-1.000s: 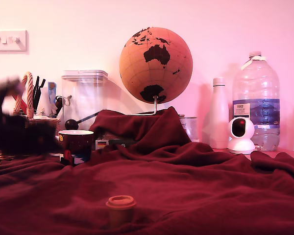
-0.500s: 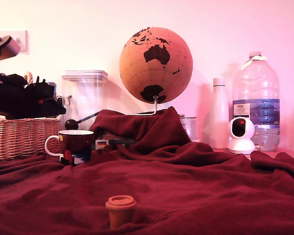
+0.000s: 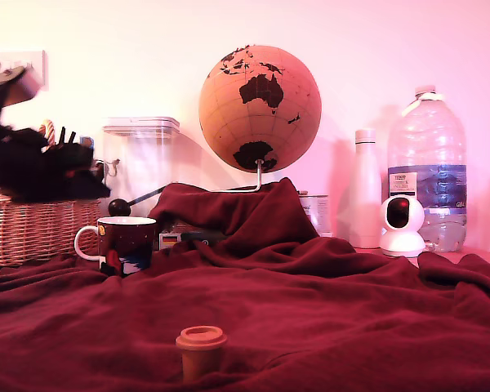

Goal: Pick up the coffee capsules on the table and drop them inside the coffee cup

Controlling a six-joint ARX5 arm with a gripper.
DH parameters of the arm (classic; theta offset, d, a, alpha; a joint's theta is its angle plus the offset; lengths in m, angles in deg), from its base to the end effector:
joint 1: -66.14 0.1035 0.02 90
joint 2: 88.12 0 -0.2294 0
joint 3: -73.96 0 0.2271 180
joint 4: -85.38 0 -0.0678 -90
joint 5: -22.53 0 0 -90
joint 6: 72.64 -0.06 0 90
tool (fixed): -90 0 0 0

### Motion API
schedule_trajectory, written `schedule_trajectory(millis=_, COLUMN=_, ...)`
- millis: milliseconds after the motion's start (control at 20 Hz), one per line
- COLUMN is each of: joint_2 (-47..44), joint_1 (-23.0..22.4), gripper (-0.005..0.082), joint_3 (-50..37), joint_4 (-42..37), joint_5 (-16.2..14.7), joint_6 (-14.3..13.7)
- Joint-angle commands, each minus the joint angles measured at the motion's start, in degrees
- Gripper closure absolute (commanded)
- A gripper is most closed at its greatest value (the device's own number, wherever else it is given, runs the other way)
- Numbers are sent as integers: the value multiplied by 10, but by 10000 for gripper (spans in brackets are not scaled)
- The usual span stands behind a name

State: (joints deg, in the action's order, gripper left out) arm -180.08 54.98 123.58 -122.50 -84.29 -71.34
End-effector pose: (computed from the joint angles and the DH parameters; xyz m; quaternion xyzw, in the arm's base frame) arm 0.3076 -0.0784 0.1485 -0.0171 0.1284 -0.2384 0.9625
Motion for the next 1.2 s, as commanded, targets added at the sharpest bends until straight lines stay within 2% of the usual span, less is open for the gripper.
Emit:
schedule_trajectory(millis=0, joint_2=2, joint_1=-1, gripper=554, joint_3=32, joint_4=25, joint_5=2, joint_6=-2)
schedule_trajectory(millis=150, joint_2=1, joint_1=0, gripper=554, joint_3=76, joint_4=76, joint_5=15, joint_6=-2)
schedule_trajectory(millis=300, joint_2=0, joint_1=0, gripper=554, joint_3=119, joint_4=136, joint_5=15, joint_6=-2)
schedule_trajectory(millis=600, joint_2=-8, joint_1=0, gripper=554, joint_3=181, joint_4=204, joint_5=20, joint_6=-3)
schedule_trajectory(millis=850, joint_2=-46, joint_1=0, gripper=553, joint_3=255, joint_4=276, joint_5=23, joint_6=-3)
schedule_trajectory(millis=1150, joint_2=-99, joint_1=0, gripper=551, joint_3=374, joint_4=431, joint_5=23, joint_6=-9)
